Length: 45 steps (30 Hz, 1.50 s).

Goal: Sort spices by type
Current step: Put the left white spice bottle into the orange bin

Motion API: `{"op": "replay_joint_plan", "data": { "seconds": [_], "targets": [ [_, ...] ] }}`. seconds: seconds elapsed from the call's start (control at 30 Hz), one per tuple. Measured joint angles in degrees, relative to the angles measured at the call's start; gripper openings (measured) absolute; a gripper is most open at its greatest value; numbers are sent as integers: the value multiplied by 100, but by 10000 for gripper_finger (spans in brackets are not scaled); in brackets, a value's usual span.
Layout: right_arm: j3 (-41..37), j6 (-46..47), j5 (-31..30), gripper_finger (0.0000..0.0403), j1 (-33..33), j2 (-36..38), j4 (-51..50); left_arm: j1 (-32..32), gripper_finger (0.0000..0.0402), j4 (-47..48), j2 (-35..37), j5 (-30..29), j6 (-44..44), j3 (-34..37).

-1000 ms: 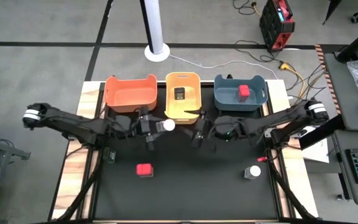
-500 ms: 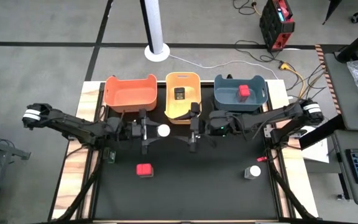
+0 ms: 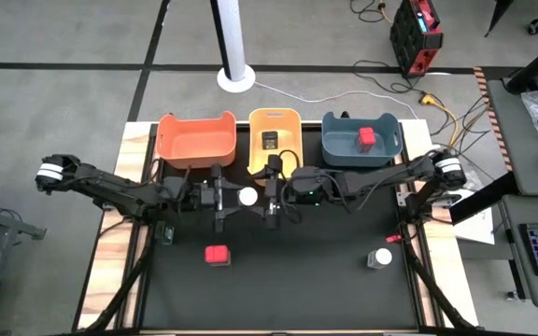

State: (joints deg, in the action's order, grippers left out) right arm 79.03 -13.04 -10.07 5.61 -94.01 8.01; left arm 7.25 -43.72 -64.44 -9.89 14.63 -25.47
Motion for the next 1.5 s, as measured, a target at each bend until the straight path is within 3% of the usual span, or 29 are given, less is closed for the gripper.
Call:
{"op": "replay_joint_plan", "data": {
  "seconds": [0.13, 0.37, 0.6, 0.9, 1.07, 1.2, 1.3, 1.5],
  "targets": [
    [60, -24, 2, 302, 0, -5, -62, 9, 189, -17, 22, -4, 5, 2],
    [60, 0, 43, 197, 2, 2, -121, 11, 189, 6, 63, -63, 26, 4],
    [112, 1, 36, 197, 2, 4, -177, 20, 207, -5, 50, -140, -72, 7],
    [361, 191, -45, 197, -192, 15, -651, 22, 298, 212, 140, -670, -11, 7],
    [665, 276, 24, 197, -534, 15, -1197, 17, 321, 1059, 613, -1086, 275, -79],
    [749, 129, -36, 197, -1111, 14, -1073, 22, 323, 1975, 1220, -1470, 289, -228],
    [793, 203, 393, 197, -1720, -145, -622, 22, 323, 2388, 1699, -1482, 288, -340],
    [1295, 895, 1967, 197, -2785, -1110, 275, 22, 323, 2759, 2552, -1508, 69, -539]
  ]
}}
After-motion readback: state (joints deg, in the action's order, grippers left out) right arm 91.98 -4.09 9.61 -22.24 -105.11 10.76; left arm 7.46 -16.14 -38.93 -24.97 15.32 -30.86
